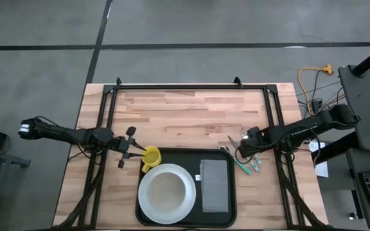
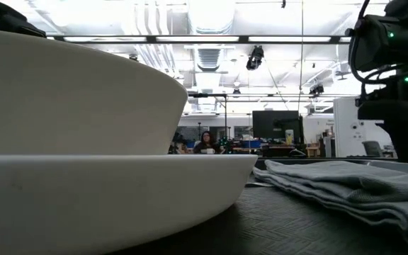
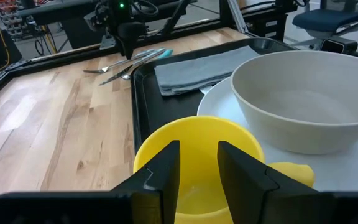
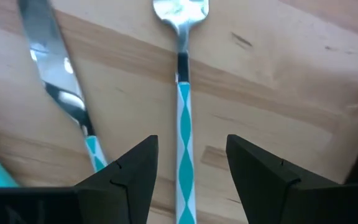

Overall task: Set up tray
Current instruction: Put the white patterned fork on the gray napkin to the right of the white plate

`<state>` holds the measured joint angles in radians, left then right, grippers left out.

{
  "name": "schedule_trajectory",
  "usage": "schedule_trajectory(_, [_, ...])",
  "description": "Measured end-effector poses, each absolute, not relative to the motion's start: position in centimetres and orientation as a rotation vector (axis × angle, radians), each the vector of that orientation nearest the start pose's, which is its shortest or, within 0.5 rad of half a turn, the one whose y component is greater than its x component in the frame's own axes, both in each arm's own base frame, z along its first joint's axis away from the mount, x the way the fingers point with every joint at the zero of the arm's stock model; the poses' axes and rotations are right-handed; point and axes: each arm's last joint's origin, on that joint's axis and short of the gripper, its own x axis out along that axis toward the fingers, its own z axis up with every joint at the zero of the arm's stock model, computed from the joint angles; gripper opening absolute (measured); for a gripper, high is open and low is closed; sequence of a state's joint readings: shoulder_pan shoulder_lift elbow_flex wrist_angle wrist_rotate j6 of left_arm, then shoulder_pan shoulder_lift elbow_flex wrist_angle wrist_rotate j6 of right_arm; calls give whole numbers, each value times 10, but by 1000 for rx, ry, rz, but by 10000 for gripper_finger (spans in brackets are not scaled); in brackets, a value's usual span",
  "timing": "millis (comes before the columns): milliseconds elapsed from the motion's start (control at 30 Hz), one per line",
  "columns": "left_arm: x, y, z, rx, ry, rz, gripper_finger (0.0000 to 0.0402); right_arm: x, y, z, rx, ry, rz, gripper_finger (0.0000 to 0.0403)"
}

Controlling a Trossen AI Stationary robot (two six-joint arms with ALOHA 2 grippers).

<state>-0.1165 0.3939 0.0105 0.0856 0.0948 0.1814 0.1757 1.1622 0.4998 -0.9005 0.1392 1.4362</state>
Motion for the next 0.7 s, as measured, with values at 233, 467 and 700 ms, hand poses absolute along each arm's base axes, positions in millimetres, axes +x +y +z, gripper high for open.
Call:
schedule_trajectory(233, [117, -16, 141, 183, 278, -236, 94, 142, 22, 141, 902, 1271, -1027, 185])
schedule_trajectory(467, [117, -16, 141, 183, 278, -236, 94, 146, 23, 135, 853, 1310, -1006, 185])
schedule_trajectory(700, [117, -16, 141, 183, 278, -236, 94, 147, 24, 133, 856, 1338, -1020, 177])
